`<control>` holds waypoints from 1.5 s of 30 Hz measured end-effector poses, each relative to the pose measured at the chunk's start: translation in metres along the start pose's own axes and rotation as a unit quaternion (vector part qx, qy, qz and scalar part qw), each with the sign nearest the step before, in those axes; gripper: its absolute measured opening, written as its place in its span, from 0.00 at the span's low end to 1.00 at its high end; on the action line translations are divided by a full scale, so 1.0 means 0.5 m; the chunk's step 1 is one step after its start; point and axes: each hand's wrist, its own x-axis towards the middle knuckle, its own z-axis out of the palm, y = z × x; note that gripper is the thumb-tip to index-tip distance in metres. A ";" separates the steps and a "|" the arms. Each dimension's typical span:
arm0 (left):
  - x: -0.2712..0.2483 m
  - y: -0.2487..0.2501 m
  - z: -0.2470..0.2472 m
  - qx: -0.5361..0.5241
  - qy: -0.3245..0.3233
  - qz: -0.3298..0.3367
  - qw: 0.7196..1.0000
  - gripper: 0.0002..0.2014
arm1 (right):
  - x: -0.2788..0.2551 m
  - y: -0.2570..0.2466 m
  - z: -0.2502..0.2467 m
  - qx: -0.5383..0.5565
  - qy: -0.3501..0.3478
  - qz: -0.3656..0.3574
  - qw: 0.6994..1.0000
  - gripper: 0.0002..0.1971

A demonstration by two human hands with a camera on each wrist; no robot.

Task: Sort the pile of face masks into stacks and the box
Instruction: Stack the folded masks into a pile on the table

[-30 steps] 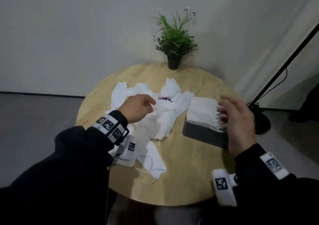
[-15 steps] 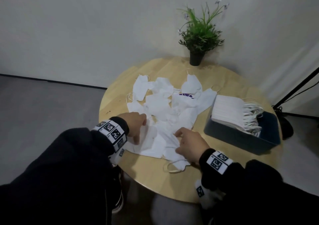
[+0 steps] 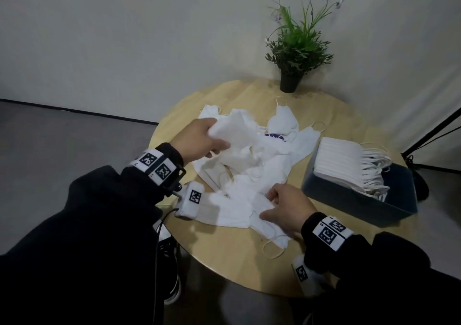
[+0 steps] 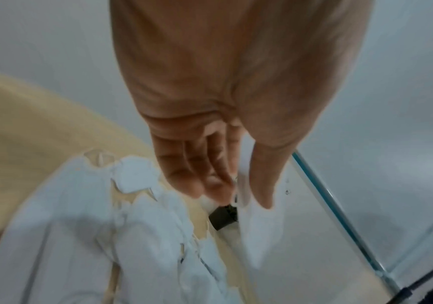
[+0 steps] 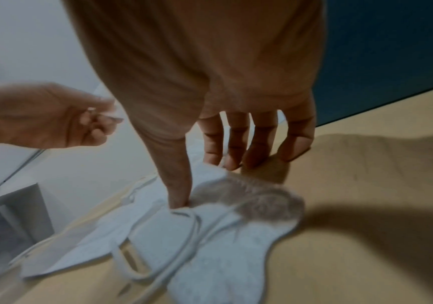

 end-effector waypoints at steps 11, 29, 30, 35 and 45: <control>-0.060 -0.083 0.096 0.476 -0.245 -0.015 0.844 0.31 | -0.008 0.046 -0.073 0.298 0.004 0.014 0.954 0.11; -0.024 0.048 0.027 -0.330 -0.016 -0.052 0.943 0.15 | -0.030 0.051 -0.148 0.548 0.100 -0.015 0.830 0.11; -0.028 0.050 0.040 -0.336 -0.025 -0.056 0.940 0.16 | -0.028 0.049 -0.149 0.550 0.120 -0.015 0.826 0.11; -0.042 0.053 0.084 -0.329 -0.048 -0.058 0.941 0.14 | -0.022 0.040 -0.145 0.568 0.175 -0.025 0.803 0.08; -0.034 0.062 0.086 -0.215 0.036 0.089 0.972 0.09 | -0.037 0.043 -0.152 0.526 0.007 -0.069 0.847 0.29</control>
